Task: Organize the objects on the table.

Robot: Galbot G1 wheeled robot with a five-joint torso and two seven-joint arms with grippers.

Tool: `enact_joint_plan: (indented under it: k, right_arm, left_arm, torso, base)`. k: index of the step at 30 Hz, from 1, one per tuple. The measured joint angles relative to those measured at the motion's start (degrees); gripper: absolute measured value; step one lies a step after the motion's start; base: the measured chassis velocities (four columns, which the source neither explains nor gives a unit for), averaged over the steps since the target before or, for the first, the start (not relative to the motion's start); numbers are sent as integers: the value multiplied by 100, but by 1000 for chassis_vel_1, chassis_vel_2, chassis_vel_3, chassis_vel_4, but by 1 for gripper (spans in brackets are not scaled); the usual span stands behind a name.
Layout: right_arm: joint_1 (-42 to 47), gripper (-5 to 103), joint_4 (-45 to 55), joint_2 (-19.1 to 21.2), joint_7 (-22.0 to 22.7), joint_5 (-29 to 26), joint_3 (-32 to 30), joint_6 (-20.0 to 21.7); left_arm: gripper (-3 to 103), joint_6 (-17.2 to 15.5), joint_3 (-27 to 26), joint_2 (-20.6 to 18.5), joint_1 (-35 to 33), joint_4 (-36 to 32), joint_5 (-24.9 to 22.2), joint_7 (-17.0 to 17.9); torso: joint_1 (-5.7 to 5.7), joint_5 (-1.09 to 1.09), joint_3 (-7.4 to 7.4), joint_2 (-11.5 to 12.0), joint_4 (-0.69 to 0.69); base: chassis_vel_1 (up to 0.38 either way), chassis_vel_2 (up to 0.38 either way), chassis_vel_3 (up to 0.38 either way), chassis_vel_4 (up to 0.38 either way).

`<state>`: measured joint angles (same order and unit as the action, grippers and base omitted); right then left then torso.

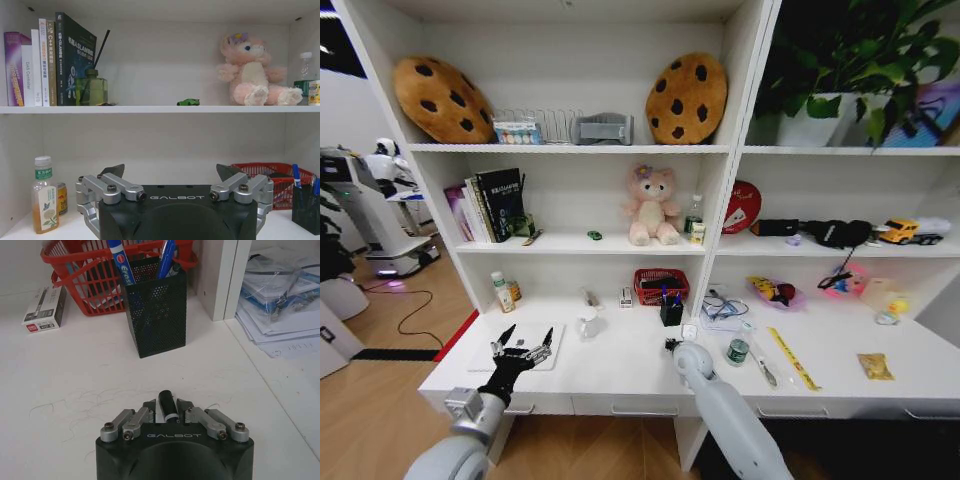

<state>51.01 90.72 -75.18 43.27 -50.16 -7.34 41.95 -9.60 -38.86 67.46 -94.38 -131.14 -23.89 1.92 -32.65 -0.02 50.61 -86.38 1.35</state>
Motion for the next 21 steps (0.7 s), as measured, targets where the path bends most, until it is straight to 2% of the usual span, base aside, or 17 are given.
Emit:
enact_joint_plan:
  k: [3, 12, 13, 14, 15, 18, 19, 20, 21]
  right_arm:
    - [32, 13, 13, -4, -3, -13, 3, -1]
    - [52, 12, 33, 19, -161, 6, -1, -126]
    - [81, 12, 29, 29, -412, 229, 14, -376]
    - [81, 12, 29, 29, -412, 229, 14, -376]
    - [98, 12, 14, 45, -674, 564, 47, -626]
    - [78, 12, -26, 100, -1456, 1703, 67, -1539]
    - [30, 12, -71, 115, -1826, 2200, 72, -2063]
    - [30, 12, -71, 115, -1826, 2200, 72, -2063]
    - [-24, 12, -100, 125, -2040, 2460, 62, -2382]
  left_arm:
    - [100, 0, 0, 0, 0, 0, 0, 0]
    - [100, 0, 0, 0, 0, 0, 0, 0]
    - [100, 0, 0, 0, 0, 0, 0, 0]
    - [100, 0, 0, 0, 0, 0, 0, 0]
    - [100, 0, 0, 0, 0, 0, 0, 0]
    - [100, -1, 0, 0, 0, 0, 0, 0]
    - [100, -1, 0, 0, 0, 0, 0, 0]
    - [100, -1, 0, 0, 0, 0, 0, 0]
    - [100, -1, 0, 0, 0, 0, 0, 0]
  torso:
    - [0, 1, 0, 0, -2]
    - [0, 2, 2, 1, -2]
    - [-1, 5, 3, 3, -3]
    - [-1, 5, 3, 3, -3]
    - [-2, 9, 6, 5, -4]
    - [-4, 4, 5, 6, -4]
    - [-4, 6, 5, 6, -3]
    - [-4, 6, 5, 6, -3]
    - [-4, 6, 4, 6, -4]
  base:
    - [0, 0, 0, 0]
    - [0, 0, 0, 0]
    - [0, 0, 0, 0]
    - [0, 0, 0, 0]
    - [0, 0, 0, 0]
    - [0, 0, 0, 0]
    - [0, 0, 0, 0]
    - [0, 0, 0, 0]
    - [0, 0, 0, 0]
